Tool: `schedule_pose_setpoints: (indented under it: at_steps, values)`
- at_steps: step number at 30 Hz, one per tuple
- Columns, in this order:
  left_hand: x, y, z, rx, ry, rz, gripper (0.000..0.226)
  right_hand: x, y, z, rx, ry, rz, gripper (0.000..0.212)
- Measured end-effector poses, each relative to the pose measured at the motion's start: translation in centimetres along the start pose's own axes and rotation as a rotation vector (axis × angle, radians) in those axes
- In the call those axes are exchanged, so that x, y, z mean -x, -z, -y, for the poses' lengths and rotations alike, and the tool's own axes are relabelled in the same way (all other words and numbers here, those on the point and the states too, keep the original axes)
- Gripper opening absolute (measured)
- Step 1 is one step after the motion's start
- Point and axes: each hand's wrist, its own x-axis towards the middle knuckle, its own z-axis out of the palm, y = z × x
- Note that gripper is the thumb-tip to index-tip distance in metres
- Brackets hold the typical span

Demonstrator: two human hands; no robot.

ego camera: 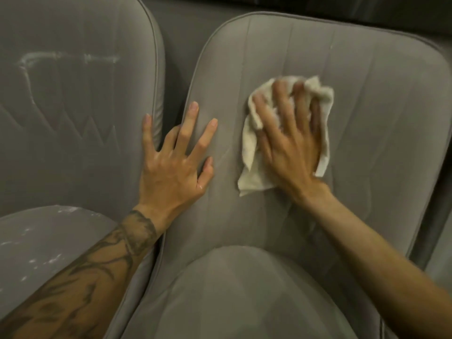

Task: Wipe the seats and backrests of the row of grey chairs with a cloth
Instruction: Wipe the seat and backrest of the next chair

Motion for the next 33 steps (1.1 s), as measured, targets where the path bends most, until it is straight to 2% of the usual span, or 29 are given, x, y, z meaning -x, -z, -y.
schedule_pose_setpoints:
  at_steps: [4, 6, 9, 10, 12, 13, 15, 17, 18, 20, 23, 25, 28, 33]
  values:
    - [0.1, -0.1, -0.1, -0.009, 0.001, -0.004, 0.066, -9.1, -0.4, -1.8, 0.052, -0.249, -0.233, 0.049]
    - [0.0, -0.3, -0.1, -0.001, -0.003, -0.008, 0.065, -9.4, -0.8, -0.1, 0.032, -0.318, -0.253, 0.049]
    - [0.1, -0.3, 0.1, -0.004, -0.002, -0.017, 0.066, -3.9, -0.8, 1.9, -0.029, -0.130, -0.117, 0.049]
    - [0.1, -0.3, 0.0, 0.006, -0.003, -0.016, 0.066, -2.0, -0.4, 1.6, -0.044, -0.057, -0.053, 0.049]
    - [0.1, -0.1, 0.0, 0.007, -0.006, -0.012, 0.066, -1.3, 0.3, -0.8, 0.008, 0.020, -0.035, 0.048]
    - [0.0, -0.1, 0.0, 0.004, -0.004, -0.008, 0.066, -2.3, 0.4, -2.2, 0.056, -0.013, -0.064, 0.048]
    - [0.0, -0.1, 0.1, 0.005, 0.000, -0.005, 0.066, -5.2, 0.4, -3.0, 0.098, -0.194, -0.158, 0.048]
    - [0.1, -0.2, 0.1, 0.000, -0.004, -0.015, 0.065, -6.7, -0.1, 0.1, 0.046, -0.333, -0.206, 0.049]
    - [0.1, -0.2, 0.1, 0.000, -0.005, -0.026, 0.065, -6.7, -0.6, 2.3, -0.013, -0.325, -0.192, 0.051]
    - [0.0, -0.3, 0.1, 0.023, -0.003, -0.054, 0.062, -5.2, -1.2, 5.4, -0.142, -0.187, -0.111, 0.052]
    - [0.1, -0.2, 0.0, 0.020, -0.005, -0.048, 0.063, -4.5, -1.0, 3.6, -0.146, 0.020, -0.055, 0.051]
    - [0.0, -0.1, 0.0, 0.001, -0.004, -0.036, 0.065, -5.2, -1.3, 2.4, -0.074, 0.014, -0.099, 0.052]
    - [0.0, 0.1, -0.1, 0.010, -0.005, -0.053, 0.062, -4.5, -2.4, 4.1, -0.158, -0.039, -0.129, 0.055]
    - [0.2, 1.0, -0.1, 0.076, 0.004, -0.050, 0.057, 3.8, -3.2, 7.1, -0.283, -0.012, -0.021, 0.056]
